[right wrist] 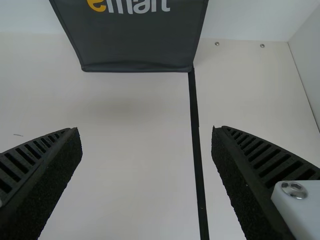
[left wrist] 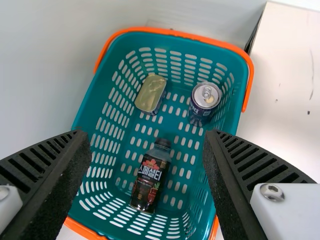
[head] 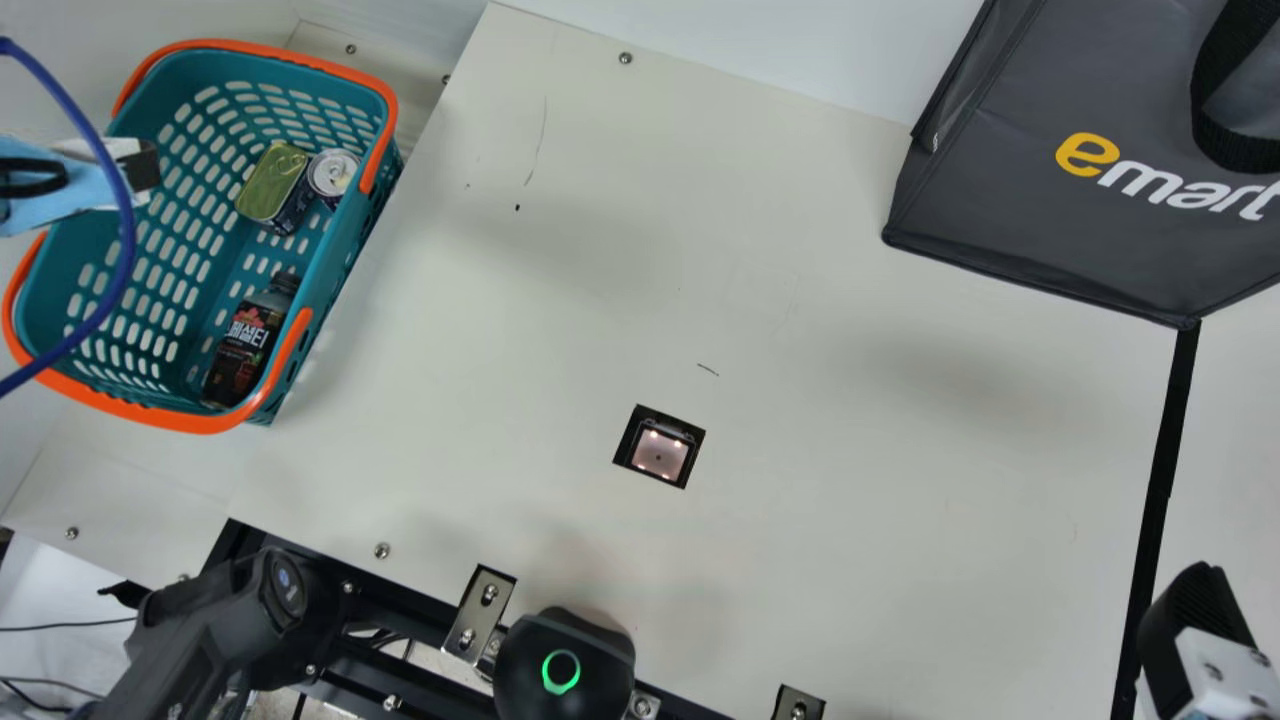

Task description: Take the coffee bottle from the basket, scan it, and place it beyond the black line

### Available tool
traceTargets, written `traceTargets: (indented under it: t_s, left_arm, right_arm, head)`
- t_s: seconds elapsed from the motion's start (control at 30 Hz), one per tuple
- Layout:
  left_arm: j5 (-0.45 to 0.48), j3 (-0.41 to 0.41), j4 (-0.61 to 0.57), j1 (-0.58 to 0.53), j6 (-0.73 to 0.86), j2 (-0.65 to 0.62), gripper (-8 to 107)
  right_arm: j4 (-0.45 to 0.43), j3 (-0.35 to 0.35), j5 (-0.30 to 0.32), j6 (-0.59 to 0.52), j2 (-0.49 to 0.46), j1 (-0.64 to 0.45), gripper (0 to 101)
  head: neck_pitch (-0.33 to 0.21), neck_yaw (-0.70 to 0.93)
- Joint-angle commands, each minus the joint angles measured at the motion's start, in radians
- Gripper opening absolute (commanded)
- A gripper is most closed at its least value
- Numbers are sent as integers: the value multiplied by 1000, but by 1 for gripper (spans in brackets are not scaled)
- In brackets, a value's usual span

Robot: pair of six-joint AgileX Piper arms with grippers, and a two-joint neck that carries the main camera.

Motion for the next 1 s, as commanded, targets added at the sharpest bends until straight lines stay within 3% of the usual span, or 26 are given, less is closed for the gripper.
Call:
traceTargets:
  t_s: [0.0,0.97]
  left_arm:
    - [-7,3,1,-1,7,16,90]
    - [-117,70,-69,57,251,297,90]
  right_arm:
    - [0,0,0,0,0,0,91]
    - [0,0,1,0,0,0,91]
  head:
    - [-26,2]
    - [-26,2]
